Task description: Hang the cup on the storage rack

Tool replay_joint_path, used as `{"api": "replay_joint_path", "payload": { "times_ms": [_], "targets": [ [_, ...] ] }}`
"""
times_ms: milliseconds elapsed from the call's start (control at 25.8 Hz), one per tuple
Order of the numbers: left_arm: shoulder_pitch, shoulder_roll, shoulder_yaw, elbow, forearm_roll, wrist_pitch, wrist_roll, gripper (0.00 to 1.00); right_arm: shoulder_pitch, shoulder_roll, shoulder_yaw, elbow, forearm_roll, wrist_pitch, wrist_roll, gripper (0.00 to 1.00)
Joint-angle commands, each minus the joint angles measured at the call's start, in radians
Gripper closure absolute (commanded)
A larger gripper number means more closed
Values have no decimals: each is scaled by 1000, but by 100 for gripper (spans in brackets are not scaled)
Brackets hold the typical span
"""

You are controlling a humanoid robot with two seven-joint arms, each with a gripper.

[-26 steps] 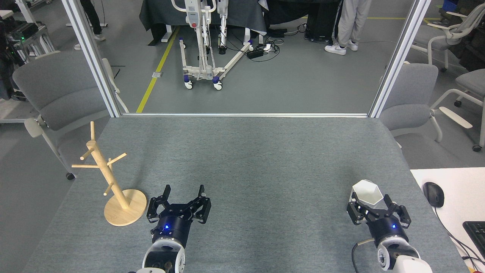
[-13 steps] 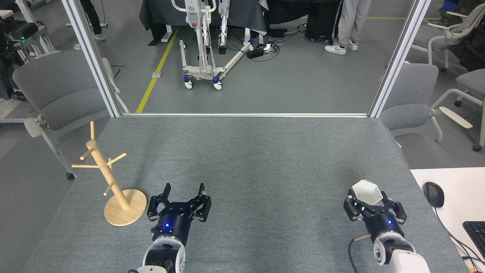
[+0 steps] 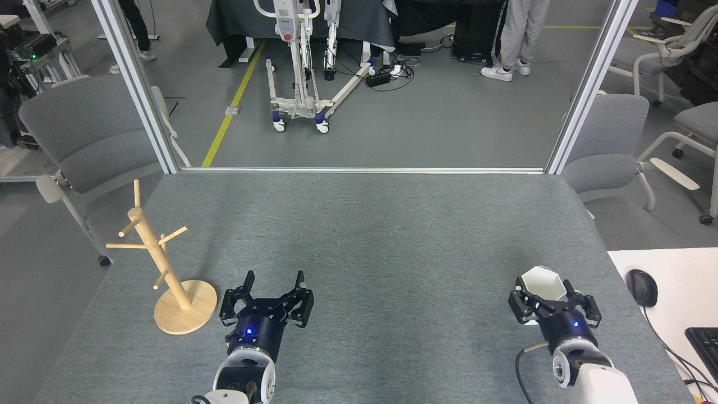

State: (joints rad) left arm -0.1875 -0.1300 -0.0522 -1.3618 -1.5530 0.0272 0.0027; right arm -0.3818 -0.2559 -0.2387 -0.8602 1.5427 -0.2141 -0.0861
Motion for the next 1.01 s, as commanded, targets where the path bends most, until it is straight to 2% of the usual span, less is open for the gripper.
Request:
{"api": "replay_joint_path", "payload": {
  "times_ms": [0, 116, 968],
  "targets": [
    [-1, 0, 0, 0, 1, 0, 0, 1, -17, 0, 1, 23, 5, 1, 3, 0],
    [-1, 0, 2, -3, 1, 0, 0, 1, -26, 0, 1, 47, 25, 1, 3, 1],
    [-24, 1, 0, 0, 1, -1, -1, 1, -29, 0, 1, 55, 25, 4, 3, 0]
  ]
}}
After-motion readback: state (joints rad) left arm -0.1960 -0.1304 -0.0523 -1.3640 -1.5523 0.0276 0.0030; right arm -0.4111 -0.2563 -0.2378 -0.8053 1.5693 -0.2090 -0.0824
